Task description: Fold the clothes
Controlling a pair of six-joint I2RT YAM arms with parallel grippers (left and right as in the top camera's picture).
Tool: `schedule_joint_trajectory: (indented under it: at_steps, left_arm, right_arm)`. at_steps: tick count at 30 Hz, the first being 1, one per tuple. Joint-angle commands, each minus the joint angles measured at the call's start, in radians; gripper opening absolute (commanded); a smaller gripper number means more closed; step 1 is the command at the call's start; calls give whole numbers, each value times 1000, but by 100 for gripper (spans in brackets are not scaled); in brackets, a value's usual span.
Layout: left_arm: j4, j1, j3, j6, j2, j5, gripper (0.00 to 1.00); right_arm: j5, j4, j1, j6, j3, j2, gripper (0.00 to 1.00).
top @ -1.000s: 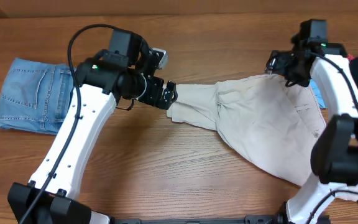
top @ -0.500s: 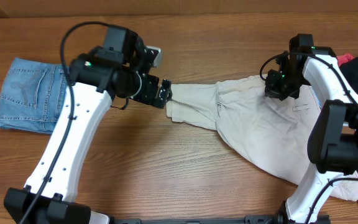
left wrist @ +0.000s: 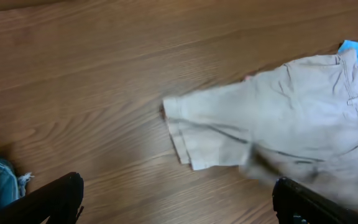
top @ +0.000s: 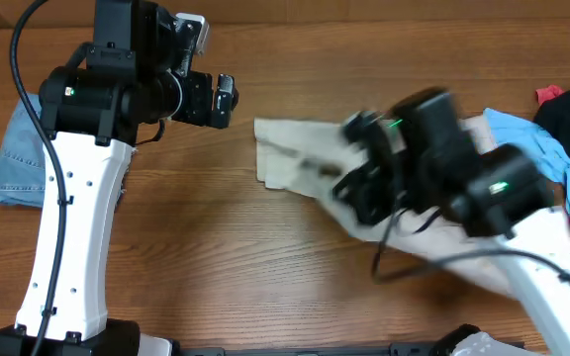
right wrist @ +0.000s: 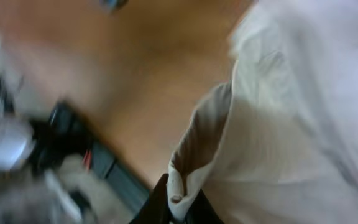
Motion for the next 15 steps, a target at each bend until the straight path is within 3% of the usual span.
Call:
schedule_joint_trajectory:
  at_steps: [1,2,3,4,6,8,9,11,15]
  left_arm:
    - [4,5,28,-2,-12,-9,100]
    - [4,5,28,-2,-12,-9,100]
    - [4,5,28,-2,-12,-9,100]
    - [4,5,28,-2,-11,-10,100]
    - [3,5,28,-2,-11,-18,100]
    - [3,5,28,-2,-11,-30,100]
    - [0,5,28,-2,-11,-31,100]
    - [-3,3,27,-2,-11,-31,100]
    - [-13,3,22,-7,-5,-28,100]
  right_arm:
    - [38,8,231,-109,6,2,15]
    - [123,15,312,-149,6,2,25]
    - [182,23,346,-148,6,2,27]
    - [302,50,380,-109,6,2,39]
    - [404,76,376,-43,6,2,47]
    - [531,109,343,74,6,2,66]
    - [605,127,307,155,6,2,81]
    - [675,148,212,282,6,3,88]
    - [621,174,-31,397,6,33,82]
